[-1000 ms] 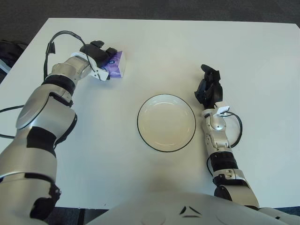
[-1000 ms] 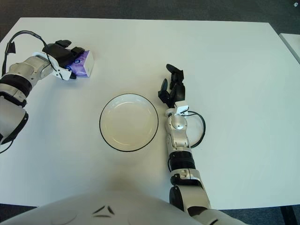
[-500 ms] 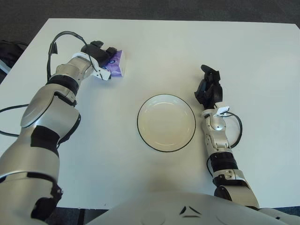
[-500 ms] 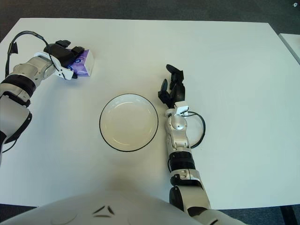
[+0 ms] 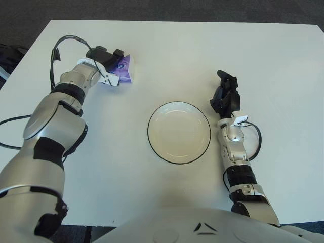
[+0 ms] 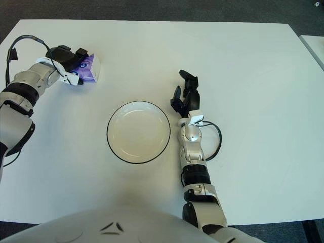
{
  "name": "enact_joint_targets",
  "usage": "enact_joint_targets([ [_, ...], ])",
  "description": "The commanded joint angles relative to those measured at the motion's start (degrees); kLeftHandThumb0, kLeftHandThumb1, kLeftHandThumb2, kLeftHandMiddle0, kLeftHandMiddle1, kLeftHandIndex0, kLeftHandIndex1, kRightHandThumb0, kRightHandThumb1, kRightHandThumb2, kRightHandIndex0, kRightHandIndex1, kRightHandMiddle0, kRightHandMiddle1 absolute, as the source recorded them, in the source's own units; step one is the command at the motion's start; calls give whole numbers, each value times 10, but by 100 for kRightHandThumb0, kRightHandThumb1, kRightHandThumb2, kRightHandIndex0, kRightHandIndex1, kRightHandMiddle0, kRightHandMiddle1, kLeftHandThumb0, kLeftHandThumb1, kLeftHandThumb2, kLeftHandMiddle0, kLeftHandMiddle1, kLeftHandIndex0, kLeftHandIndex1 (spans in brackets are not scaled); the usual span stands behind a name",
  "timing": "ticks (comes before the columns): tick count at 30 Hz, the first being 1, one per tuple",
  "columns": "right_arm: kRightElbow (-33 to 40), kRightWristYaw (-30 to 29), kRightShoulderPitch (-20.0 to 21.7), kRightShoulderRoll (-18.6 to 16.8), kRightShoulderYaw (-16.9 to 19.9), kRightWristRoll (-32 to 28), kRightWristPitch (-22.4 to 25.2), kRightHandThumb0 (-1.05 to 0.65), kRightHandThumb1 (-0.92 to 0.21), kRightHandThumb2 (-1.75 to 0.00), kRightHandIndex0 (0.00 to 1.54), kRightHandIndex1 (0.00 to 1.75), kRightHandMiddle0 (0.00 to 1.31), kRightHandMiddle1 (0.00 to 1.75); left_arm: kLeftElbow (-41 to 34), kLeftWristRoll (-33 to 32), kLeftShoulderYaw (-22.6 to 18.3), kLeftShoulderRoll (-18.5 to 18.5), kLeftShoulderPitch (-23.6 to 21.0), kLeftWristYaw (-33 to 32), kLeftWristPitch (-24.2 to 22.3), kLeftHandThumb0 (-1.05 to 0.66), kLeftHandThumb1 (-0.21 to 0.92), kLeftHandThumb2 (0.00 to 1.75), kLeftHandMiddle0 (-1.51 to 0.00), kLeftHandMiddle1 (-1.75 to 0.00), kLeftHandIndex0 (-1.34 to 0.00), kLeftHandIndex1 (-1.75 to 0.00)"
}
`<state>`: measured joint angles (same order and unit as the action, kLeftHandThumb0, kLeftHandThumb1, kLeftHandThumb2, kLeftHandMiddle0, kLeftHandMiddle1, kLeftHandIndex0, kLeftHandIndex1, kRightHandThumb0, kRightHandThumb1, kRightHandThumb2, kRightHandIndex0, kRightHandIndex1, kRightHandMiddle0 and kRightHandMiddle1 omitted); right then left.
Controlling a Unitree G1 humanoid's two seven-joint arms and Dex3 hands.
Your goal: Put the tissue paper into the plate.
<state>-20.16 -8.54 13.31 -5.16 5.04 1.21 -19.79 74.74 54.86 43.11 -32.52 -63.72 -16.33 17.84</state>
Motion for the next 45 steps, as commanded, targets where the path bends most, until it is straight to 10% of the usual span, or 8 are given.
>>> enact_joint_targets([
  [1, -42, -3, -59, -3, 5, -6, 40, -55, -92, -86, 52, 1, 1, 92, 12, 20, 17, -4, 40, -52, 9, -45, 42, 116, -81, -167, -54, -172],
  [12, -43, 5, -57, 2, 4, -8, 42, -53, -92, -83, 70, 12, 20, 103, 16, -48, -38, -13, 56, -107, 89, -46, 33, 129, -107, -174, -60, -175],
  [22, -42, 9, -54, 2, 4, -8, 41, -48, -92, -80, 57, 61, 31, 105, 12, -74, -63, -14, 57, -102, 111, -46, 33, 129, -111, -175, -59, -175],
  [45, -30, 15, -60, 4, 2, -9, 47, -47, -92, -80, 57, 66, 35, 105, -102, -116, -142, -66, 50, -141, 217, -44, 40, 121, -109, -175, -54, -175],
])
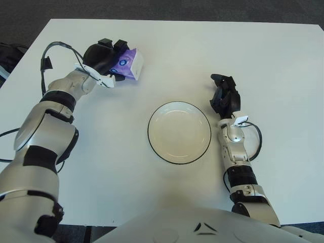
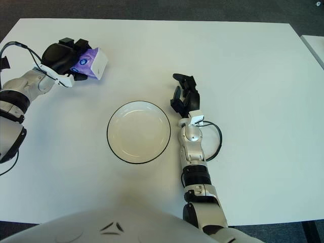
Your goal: Put the tissue paper into the plate.
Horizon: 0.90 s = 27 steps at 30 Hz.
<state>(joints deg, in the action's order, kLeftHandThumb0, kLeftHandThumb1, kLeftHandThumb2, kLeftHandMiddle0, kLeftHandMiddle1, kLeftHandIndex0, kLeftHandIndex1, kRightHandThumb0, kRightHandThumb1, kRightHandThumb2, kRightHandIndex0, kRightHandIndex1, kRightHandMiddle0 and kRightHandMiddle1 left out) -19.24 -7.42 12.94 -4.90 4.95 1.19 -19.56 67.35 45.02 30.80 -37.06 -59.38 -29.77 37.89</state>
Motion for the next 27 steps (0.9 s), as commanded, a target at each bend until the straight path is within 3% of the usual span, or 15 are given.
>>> enact_joint_targets([
  [1, -40, 6, -56, 2, 3, -9, 45, -48, -92, -80, 58, 67, 36, 105, -44, -22, -27, -24, 11, -5, 25, -44, 40, 121, -109, -175, -54, -175],
  [7, -48, 15, -54, 8, 5, -11, 44, -50, -92, -78, 59, 68, 37, 105, -165, -55, -71, -35, 46, 26, 55, -44, 40, 121, -111, -175, -54, -175],
  [14, -61, 17, -48, 10, 5, -8, 40, -51, -92, -78, 58, 69, 37, 105, -334, -103, -101, -22, 89, 121, 61, -45, 37, 124, -112, -175, -56, -175],
  [27, -81, 16, -36, 12, 4, -7, 35, -52, -92, -78, 58, 70, 37, 105, -474, -143, -118, 2, 141, 230, 126, -46, 35, 127, -112, -175, -58, -175],
])
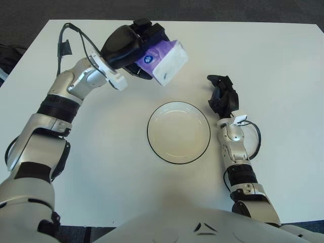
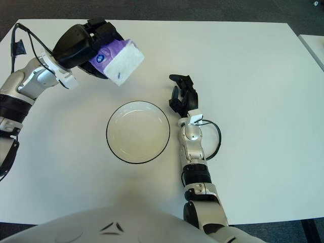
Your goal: Put the tissue paper into the plate.
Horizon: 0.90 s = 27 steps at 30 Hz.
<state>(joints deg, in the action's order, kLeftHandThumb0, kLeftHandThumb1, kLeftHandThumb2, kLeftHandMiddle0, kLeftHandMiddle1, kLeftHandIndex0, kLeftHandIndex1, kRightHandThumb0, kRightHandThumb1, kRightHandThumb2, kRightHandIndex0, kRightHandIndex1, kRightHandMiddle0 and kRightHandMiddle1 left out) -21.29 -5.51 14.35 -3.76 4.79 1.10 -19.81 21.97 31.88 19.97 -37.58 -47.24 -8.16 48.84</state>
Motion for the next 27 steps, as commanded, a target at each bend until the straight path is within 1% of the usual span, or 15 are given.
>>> enact_joint_targets([
  [1, -61, -3, -49, 1, 6, -6, 37, -52, -92, -78, 58, 70, 37, 105, -24, -9, -10, 10, 22, 17, 24, -45, 35, 126, -112, -175, -58, -175],
  [4, -63, -3, -47, 0, 6, -6, 36, -52, -92, -77, 59, 71, 37, 105, -24, -6, -11, 10, 19, 31, 41, -45, 36, 126, -112, -175, -57, -175],
  [6, -62, -3, -47, -1, 5, -6, 36, -52, -92, -77, 59, 71, 37, 105, -42, -7, -11, 9, 25, 50, 45, -45, 36, 125, -112, -175, -57, -175],
  [12, -58, -7, -48, -4, 3, -4, 37, -51, -92, -77, 57, 70, 36, 105, -93, 12, -18, 10, 74, 69, 54, -45, 36, 126, -111, -175, -57, -175],
  [16, -57, -10, -49, -6, 2, -2, 35, -50, -92, -78, 56, 69, 36, 105, -109, 8, -16, 15, 84, 92, 56, -45, 36, 125, -111, -175, -57, -175],
  [21, -57, -15, -49, -9, 0, -1, 32, -49, -92, -79, 54, 68, 34, 104, -121, -22, 8, -3, 70, 173, 72, -45, 37, 125, -111, -175, -56, -175],
  [27, -61, -21, -47, -10, 0, -1, 27, -48, -92, -81, 54, 67, 33, 103, -137, -43, 17, -19, 62, 257, 66, -45, 37, 124, -110, -175, -56, -175],
])
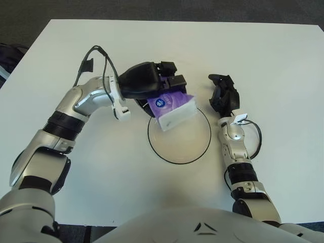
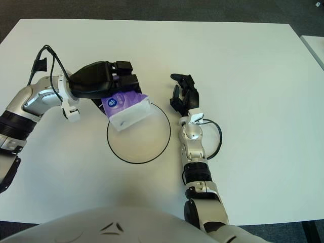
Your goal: Put the tissue paper into the plate.
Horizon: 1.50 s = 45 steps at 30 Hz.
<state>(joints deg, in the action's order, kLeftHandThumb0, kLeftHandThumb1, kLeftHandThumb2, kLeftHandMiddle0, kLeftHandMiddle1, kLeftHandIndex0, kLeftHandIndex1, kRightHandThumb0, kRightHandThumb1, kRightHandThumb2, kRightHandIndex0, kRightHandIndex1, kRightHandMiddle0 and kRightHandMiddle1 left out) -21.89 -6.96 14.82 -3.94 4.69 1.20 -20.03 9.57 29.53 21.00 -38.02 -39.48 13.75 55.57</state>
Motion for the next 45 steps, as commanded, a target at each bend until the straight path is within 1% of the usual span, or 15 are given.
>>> enact_joint_targets([
  [1, -55, -8, -52, -9, 1, -2, 29, -48, -92, -81, 54, 67, 33, 103, -15, -24, 8, -16, -17, 51, -3, -45, 37, 125, -109, -175, -56, -175],
  [5, -53, -13, -53, -10, -1, -1, 28, -48, -92, -82, 55, 67, 32, 103, -21, -19, 11, -27, -28, 99, -8, -45, 36, 125, -108, -175, -57, -175],
  [12, -51, -16, -53, -11, -1, -2, 30, -48, -92, -82, 55, 67, 32, 103, -24, -8, 4, -22, -28, 124, -12, -45, 35, 127, -107, -175, -58, -175],
  [15, -50, -17, -52, -12, -1, -2, 31, -48, -92, -82, 55, 67, 32, 103, -20, 14, 6, -15, -6, 113, -9, -45, 35, 127, -107, -175, -58, -175],
  [19, -49, -18, -52, -12, -2, -3, 32, -48, -92, -82, 55, 67, 32, 103, -13, 27, 3, -8, 8, 100, -7, -45, 35, 127, -107, -175, -58, -175],
  [24, -50, -16, -51, -12, -1, -5, 31, -48, -92, -81, 55, 67, 32, 103, -10, 29, -2, -1, 12, 95, -5, -45, 37, 124, -104, -175, -56, -175],
  [37, -49, -12, -53, -11, -1, -6, 29, -48, -92, -81, 55, 67, 32, 103, 5, 22, -3, 5, 11, 91, 8, -44, 41, 119, -106, -175, -53, -175],
  [45, -47, -14, -53, -10, 0, -5, 33, -49, -92, -82, 55, 67, 32, 103, 11, 24, -14, 22, 32, 62, 17, -43, 45, 115, -105, -175, -50, -175],
])
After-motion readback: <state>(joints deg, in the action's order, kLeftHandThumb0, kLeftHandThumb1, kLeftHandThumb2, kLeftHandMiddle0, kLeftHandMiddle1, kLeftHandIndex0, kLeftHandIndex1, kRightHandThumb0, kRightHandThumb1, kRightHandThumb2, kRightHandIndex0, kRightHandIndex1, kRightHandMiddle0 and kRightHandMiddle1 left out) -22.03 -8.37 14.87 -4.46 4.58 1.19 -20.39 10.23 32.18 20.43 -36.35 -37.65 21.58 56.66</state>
